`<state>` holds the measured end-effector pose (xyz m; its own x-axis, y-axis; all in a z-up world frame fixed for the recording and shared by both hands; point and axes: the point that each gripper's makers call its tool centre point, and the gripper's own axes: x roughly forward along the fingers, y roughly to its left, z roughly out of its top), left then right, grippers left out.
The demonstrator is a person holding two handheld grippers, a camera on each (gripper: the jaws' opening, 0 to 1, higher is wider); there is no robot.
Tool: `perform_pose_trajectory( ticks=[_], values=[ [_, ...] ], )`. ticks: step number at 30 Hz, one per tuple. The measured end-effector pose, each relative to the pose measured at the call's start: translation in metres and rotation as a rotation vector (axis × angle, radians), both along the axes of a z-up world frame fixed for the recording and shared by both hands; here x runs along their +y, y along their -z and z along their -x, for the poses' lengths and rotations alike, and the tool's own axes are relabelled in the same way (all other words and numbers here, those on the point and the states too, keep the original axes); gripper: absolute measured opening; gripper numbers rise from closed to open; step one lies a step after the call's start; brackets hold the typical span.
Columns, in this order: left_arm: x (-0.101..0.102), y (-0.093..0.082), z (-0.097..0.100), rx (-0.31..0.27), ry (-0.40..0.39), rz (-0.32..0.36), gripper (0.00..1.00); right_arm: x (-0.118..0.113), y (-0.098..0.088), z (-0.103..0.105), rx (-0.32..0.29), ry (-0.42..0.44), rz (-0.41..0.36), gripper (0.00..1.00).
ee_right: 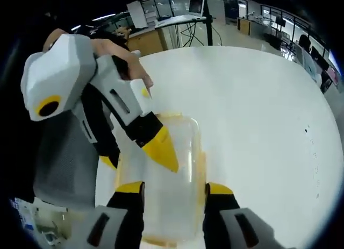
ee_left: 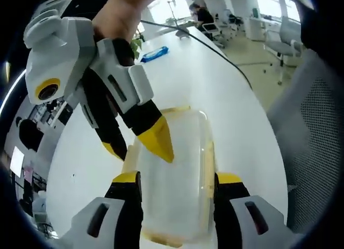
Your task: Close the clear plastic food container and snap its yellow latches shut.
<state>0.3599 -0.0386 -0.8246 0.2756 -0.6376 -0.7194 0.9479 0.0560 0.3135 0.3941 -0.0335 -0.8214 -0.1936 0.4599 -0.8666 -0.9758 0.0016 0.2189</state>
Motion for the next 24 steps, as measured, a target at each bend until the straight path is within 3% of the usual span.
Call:
perform_pose_trajectory(
  ticks=[2,8,16,19,20,21,22,24],
  values=[
    [-0.001,0.000,-0.001,0.002,-0.004,-0.002,0.48,0.000,0.001,0.001,0.029,-0.002,0.006,0.40],
    [0.001,0.000,-0.001,0.007,-0.002,0.000,0.48,0.000,0.003,0.001,0.033,-0.011,0.025,0.40],
    [0.000,-0.002,0.000,0.000,0.014,0.012,0.50,-0.001,0.000,0.000,0.026,0.010,-0.049,0.42],
    [0.000,-0.003,0.001,-0.003,0.037,0.004,0.51,0.002,-0.002,0.001,0.020,0.014,-0.033,0.43],
    [0.000,-0.005,0.001,0.028,0.029,0.021,0.52,-0.003,-0.001,0.002,0.001,-0.031,0.011,0.44],
    [0.000,-0.005,0.003,0.065,0.008,0.028,0.54,-0.003,-0.001,0.000,-0.024,-0.034,0.023,0.49],
    [0.003,-0.006,0.001,0.066,0.006,0.001,0.59,0.001,-0.004,0.001,-0.029,-0.029,0.010,0.52],
    [0.005,-0.015,0.000,0.026,0.023,0.012,0.68,0.006,-0.011,0.003,-0.018,-0.019,-0.018,0.53]
  ],
)
